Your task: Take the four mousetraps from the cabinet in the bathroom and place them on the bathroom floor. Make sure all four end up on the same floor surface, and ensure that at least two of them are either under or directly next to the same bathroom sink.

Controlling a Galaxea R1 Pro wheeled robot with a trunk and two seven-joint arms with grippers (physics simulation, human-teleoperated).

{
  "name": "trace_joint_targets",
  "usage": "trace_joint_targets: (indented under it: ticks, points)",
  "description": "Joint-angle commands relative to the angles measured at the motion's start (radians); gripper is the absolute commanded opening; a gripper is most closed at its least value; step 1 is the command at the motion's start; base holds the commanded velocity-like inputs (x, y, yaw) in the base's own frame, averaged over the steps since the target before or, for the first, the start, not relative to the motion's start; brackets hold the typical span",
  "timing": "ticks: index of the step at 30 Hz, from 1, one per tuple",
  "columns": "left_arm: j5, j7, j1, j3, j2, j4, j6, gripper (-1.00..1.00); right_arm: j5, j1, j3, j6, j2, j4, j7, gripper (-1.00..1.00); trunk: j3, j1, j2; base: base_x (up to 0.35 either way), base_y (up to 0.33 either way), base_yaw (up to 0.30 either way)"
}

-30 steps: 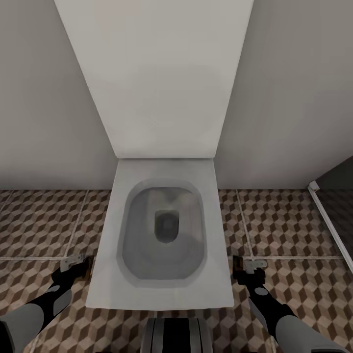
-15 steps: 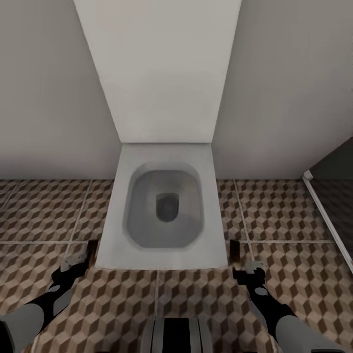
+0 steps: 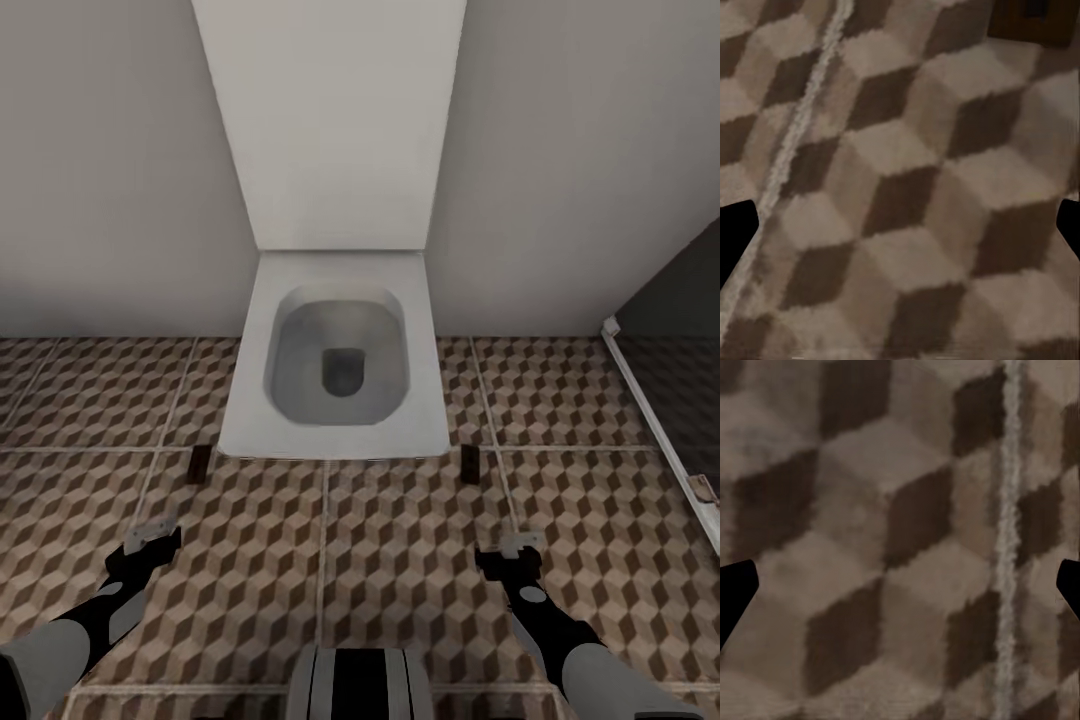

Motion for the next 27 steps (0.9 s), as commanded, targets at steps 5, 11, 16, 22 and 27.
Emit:
trace_joint_targets:
  ticks: [5, 11, 16, 22, 27]
  points:
    - [0.004, 0.007, 0.000, -0.009, 0.001, -0.002, -0.002, 1.00, 0.010, 0.000, 0.001, -0.001, 0.000, 0.001, -0.007, 1.00, 0.000, -0.001, 0.000, -0.339, 0.000, 0.000]
    - [0.004, 0.007, 0.000, -0.009, 0.001, -0.002, -0.002, 1.00, 0.010, 0.000, 0.002, -0.001, 0.000, 0.001, -0.007, 1.00, 0.000, -0.001, 0.000, -0.339, 0.000, 0.000]
    - [0.004, 0.005, 0.000, -0.009, 0.001, -0.002, -0.002, 1.00, 0.010, 0.000, 0.002, -0.001, 0.000, 0.001, -0.007, 1.00, 0.000, -0.001, 0.000, -0.243, 0.000, 0.000]
    - [0.004, -0.001, 0.000, -0.008, 0.004, -0.002, -0.002, 1.00, 0.010, 0.000, 0.002, -0.001, 0.000, 0.001, -0.006, 1.00, 0.000, -0.001, 0.000, -0.063, 0.000, 0.000]
    - [0.004, 0.002, -0.001, -0.008, 0.003, -0.002, -0.001, 1.00, 0.010, 0.000, 0.002, -0.001, 0.000, 0.001, -0.006, 1.00, 0.000, -0.001, 0.000, -0.015, 0.000, 0.000]
